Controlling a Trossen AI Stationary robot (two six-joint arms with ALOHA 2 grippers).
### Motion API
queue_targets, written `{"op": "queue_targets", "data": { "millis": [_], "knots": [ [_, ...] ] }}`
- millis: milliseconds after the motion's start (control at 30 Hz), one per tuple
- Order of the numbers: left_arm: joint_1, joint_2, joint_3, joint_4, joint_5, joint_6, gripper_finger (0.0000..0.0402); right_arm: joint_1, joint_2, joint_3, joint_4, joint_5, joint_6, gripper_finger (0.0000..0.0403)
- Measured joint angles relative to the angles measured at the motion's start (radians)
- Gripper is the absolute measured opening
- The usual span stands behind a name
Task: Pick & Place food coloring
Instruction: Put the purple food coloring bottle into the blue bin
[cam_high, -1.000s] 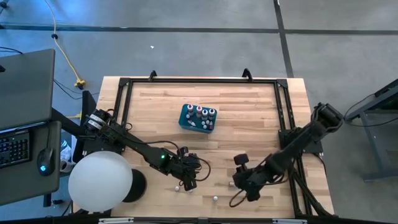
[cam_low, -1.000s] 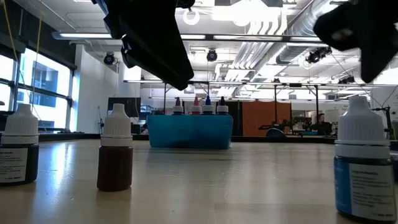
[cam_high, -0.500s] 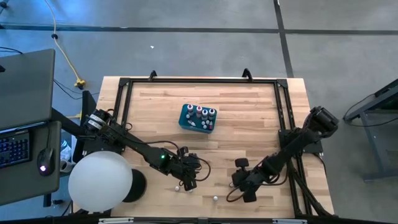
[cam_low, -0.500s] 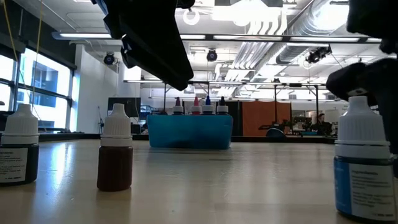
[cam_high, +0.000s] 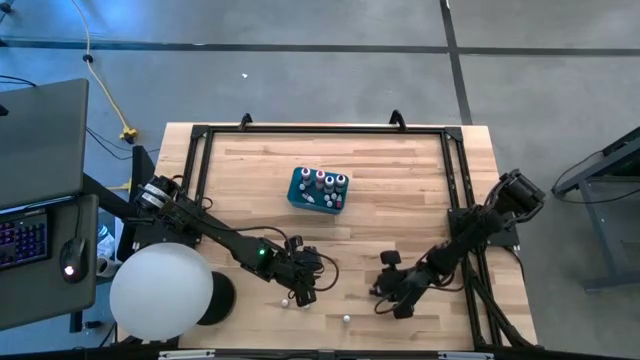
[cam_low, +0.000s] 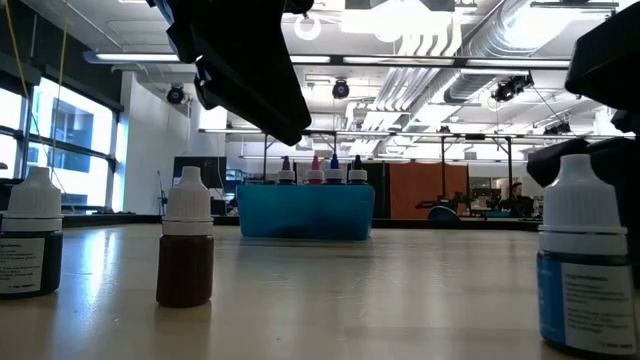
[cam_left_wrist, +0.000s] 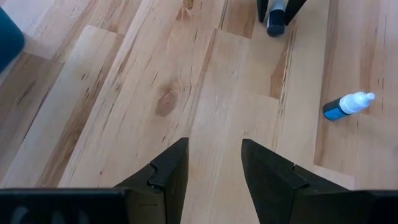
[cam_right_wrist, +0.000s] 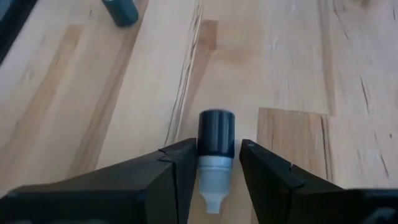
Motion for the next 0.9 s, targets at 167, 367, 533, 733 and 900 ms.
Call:
{"op": "queue_targets", "data": {
  "millis": [167,367,533,733,900],
  "knots": [
    [0.0,0.0,0.0,0.0,0.0,0.002,0.0145,-0.001,0.001,-0.027,0.059,0.0,0.003,0.0108],
    [0.0,0.0,0.0,0.0,0.0,0.002,0.0145,-0.002,0.0,-0.03,0.111,0.005,-0.031,0.0069],
    [0.0,0.0,0.0,0.0,0.0,0.002,0.0145,-0.035,-0.03,-0.03,0.175,0.14,-0.108,0.0075],
    [0.0,0.0,0.0,0.001,-0.001,0.002,0.0145,-0.164,-0.073,-0.03,0.321,0.476,-0.399,0.0083],
    [0.0,0.0,0.0,0.001,-0.004,0.002,0.0145,-0.372,-0.1,-0.029,0.51,0.462,-0.597,0.0074]
  ]
}}
